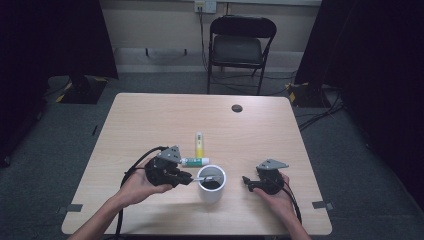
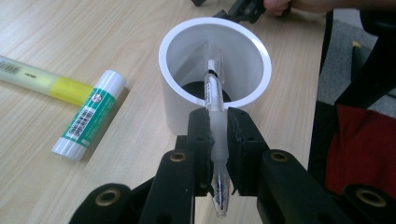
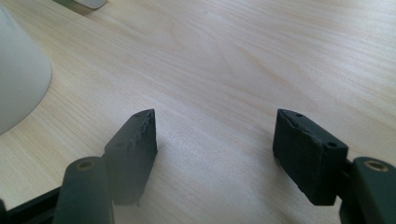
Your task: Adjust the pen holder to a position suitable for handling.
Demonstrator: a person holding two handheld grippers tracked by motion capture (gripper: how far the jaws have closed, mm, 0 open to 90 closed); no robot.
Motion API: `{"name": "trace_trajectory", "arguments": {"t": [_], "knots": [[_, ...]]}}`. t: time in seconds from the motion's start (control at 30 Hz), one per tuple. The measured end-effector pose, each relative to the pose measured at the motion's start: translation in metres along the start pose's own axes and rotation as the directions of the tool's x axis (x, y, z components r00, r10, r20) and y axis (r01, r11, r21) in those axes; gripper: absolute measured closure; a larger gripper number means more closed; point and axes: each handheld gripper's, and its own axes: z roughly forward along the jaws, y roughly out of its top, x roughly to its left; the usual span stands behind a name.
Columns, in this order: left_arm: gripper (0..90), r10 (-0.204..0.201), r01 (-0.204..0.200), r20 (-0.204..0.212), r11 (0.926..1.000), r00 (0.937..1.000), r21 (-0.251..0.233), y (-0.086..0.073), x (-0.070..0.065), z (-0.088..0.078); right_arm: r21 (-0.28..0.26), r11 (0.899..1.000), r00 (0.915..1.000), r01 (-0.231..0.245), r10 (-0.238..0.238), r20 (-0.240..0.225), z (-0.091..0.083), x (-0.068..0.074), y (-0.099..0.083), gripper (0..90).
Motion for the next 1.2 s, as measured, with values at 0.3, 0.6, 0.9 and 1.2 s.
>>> {"name": "trace_trajectory", "arguments": {"t": [0.3,0.6,0.9,1.2], "knots": [[80.1,-0.008,0.007,-0.01,0.9999,0.9999,-0.015,0.001,0.002,0.0,0.0,1.0,1.0,0.0,0.0,-0.001,0.0,0.0,0.0,29.9],[75.6,-0.008,0.008,-0.002,0.9988,1.0,-0.049,0.003,0.003,0.003,0.0,1.0,1.0,0.0,0.0,-0.001,0.0,0.0,0.0,29.9],[59.3,-0.041,0.039,-0.009,0.9917,0.9991,-0.122,0.002,0.007,-0.003,0.0,1.0,1.0,0.0,0.0,-0.001,0.0,0.0,0.0,29.8],[52.4,-0.102,0.101,0.007,0.9672,0.9947,-0.233,-0.008,0.024,-0.009,0.001,1.0,0.9999,-0.008,0.008,0.006,0.001,0.0,0.001,29.5]]}}
